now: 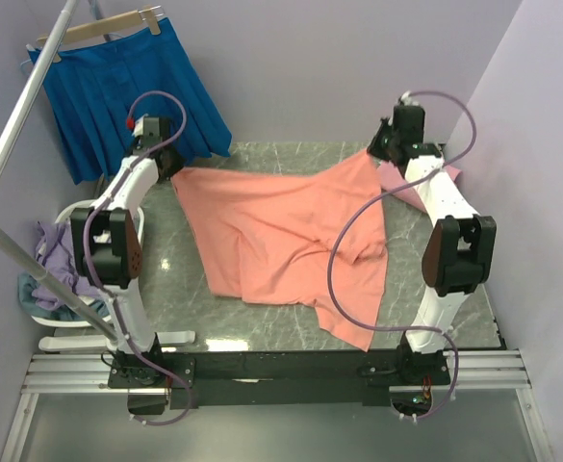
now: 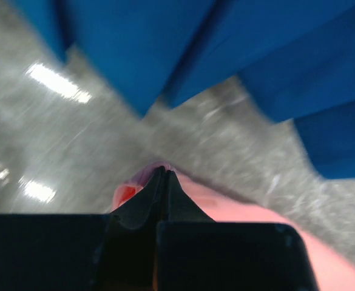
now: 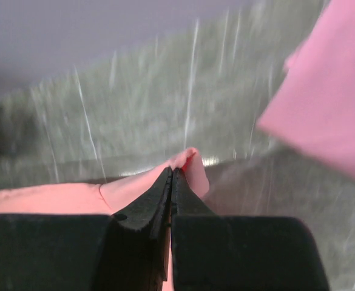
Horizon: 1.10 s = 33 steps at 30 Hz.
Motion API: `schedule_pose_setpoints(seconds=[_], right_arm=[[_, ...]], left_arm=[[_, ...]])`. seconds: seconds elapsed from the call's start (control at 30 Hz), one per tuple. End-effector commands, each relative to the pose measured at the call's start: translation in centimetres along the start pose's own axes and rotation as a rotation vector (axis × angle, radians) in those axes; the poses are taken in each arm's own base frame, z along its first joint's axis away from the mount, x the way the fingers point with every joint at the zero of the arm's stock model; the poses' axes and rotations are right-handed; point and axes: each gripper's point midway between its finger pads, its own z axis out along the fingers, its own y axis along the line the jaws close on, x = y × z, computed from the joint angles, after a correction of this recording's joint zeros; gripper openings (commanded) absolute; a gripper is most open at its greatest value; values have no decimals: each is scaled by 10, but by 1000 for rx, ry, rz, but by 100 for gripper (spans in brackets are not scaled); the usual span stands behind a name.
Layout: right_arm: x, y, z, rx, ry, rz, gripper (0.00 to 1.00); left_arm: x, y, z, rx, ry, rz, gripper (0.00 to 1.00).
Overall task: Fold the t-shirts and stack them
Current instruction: Flatten out the tshirt, then fold the flattened tshirt in 1/3 of the way
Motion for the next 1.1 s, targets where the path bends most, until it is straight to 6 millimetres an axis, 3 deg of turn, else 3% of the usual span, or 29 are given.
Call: schedule_pose_setpoints(seconds=[0.0, 0.03, 0.13, 0.23, 0.33, 0.4, 0.43, 0.5, 0.53, 0.57, 0.6, 0.63, 0.7, 0.8, 0.93, 1.07], right_arm=[[-81, -1, -6, 103, -213, 24, 0], [-97, 0, -4, 117, -250, 29, 0], [-119, 8, 4, 110, -280, 25, 0], [-132, 18, 19, 79, -273, 11, 0], [-132, 29, 31, 28, -246, -13, 0], [-121, 32, 35, 8, -205, -23, 0], [-109, 35, 34, -15, -170, -30, 0], [-93, 35, 34, -31, -138, -34, 0], [-70, 29, 32, -26, -90, -37, 0], [-60, 28, 29, -27, -74, -36, 0], [-28, 17, 36, -18, -23, -33, 0], [-32, 23, 19, -39, -50, -35, 0], [-20, 22, 11, -48, -56, -30, 0], [18, 9, 1, -33, 6, -22, 0], [32, -1, -16, 8, 5, -19, 0], [30, -16, -31, 74, -57, -14, 0]], left_arm=[[-31, -29, 6, 90, -5, 15, 1], [-45, -40, 5, 121, -38, 11, 1], [-58, -56, 11, 179, -46, 20, 1], [-58, -61, 23, 196, -25, 34, 1], [-53, -67, 29, 232, -7, 42, 1], [-50, -74, 24, 283, 5, 50, 1], [-36, -67, 29, 274, 35, 52, 1], [-33, -69, 18, 308, 26, 41, 1], [-12, -57, 23, 288, 68, 40, 1], [-13, -57, 13, 298, 55, 37, 1], [-8, -56, 10, 301, 54, 33, 1], [10, -44, 13, 275, 83, 33, 1], [16, -42, 2, 281, 78, 25, 1], [35, -33, -3, 264, 91, 41, 1], [53, -21, -6, 229, 112, 38, 1], [49, -13, -19, 211, 75, 25, 1]])
